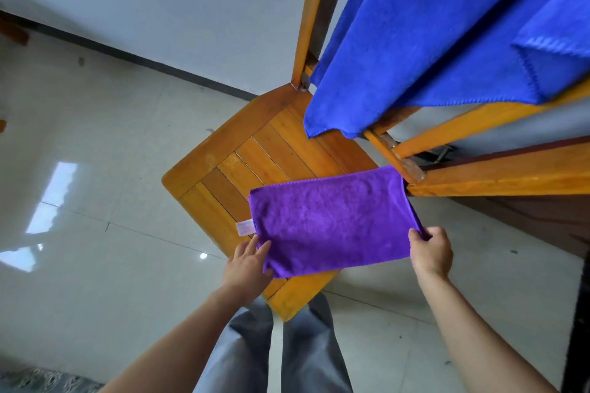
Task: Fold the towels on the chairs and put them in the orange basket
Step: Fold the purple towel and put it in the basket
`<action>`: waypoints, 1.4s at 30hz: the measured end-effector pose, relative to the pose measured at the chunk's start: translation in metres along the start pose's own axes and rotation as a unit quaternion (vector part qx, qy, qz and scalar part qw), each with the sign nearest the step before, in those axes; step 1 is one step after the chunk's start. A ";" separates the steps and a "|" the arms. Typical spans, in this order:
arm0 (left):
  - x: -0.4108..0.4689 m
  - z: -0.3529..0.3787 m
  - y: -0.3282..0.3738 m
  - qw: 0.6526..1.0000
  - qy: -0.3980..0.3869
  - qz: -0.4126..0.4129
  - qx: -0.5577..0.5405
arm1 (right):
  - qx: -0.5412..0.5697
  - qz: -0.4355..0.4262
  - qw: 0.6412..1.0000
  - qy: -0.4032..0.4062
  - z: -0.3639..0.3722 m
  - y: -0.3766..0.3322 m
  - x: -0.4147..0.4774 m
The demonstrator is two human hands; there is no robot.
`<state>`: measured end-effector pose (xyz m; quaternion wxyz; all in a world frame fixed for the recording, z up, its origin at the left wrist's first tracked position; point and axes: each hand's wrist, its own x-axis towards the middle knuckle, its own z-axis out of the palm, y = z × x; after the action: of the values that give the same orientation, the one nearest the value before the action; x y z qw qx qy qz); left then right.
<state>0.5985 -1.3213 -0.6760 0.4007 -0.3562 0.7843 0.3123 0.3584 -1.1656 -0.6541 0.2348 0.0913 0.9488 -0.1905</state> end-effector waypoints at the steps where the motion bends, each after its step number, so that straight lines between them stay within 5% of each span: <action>1: 0.000 0.000 0.000 1.000 0.000 -0.002 0.004 | 0.007 -0.004 1.000 -0.001 0.001 0.000 -0.001; 5: -0.003 0.002 -0.008 0.999 -0.018 -0.029 -0.022 | 0.041 -0.007 0.999 -0.010 0.004 -0.001 -0.006; 7: -0.004 0.007 -0.012 0.988 -0.041 -0.041 -0.144 | 0.050 -0.004 0.999 -0.013 0.005 -0.001 -0.007; 10: -0.009 0.016 -0.010 0.913 -0.032 -0.075 -0.400 | 0.057 -0.007 0.998 -0.018 0.006 0.002 -0.008; 14: -0.015 0.032 0.003 0.826 0.010 -0.145 -0.545 | 0.065 -0.014 0.997 -0.027 0.007 0.005 -0.008; 20: -0.015 0.047 0.011 0.830 0.020 -0.194 -0.522 | 0.078 0.001 0.997 0.002 0.003 0.012 0.004; 28: -0.005 0.028 0.008 0.936 0.111 -0.076 -0.325 | 0.140 -0.149 0.974 -0.096 0.010 -0.008 -0.061; 31: 0.007 0.009 0.004 0.919 0.119 -0.062 -0.371 | 0.116 -0.228 0.947 -0.193 0.033 -0.010 -0.103; 34: 0.011 -0.008 -0.006 0.860 0.092 -0.106 -0.491 | 0.101 -0.211 0.933 -0.273 0.064 -0.006 -0.127; 38: 0.006 -0.019 -0.024 0.797 0.031 -0.119 -0.591 | 0.073 -0.168 0.931 -0.316 0.097 -0.001 -0.135; 42: 0.008 -0.024 -0.030 0.775 0.021 -0.109 -0.623 | 0.043 -0.195 0.921 -0.333 0.108 0.001 -0.139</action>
<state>0.6095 -1.3590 -0.6771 0.1064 -0.6172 0.3827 0.6792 0.5246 -1.2204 -0.6757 0.4916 -0.1544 0.8056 -0.2923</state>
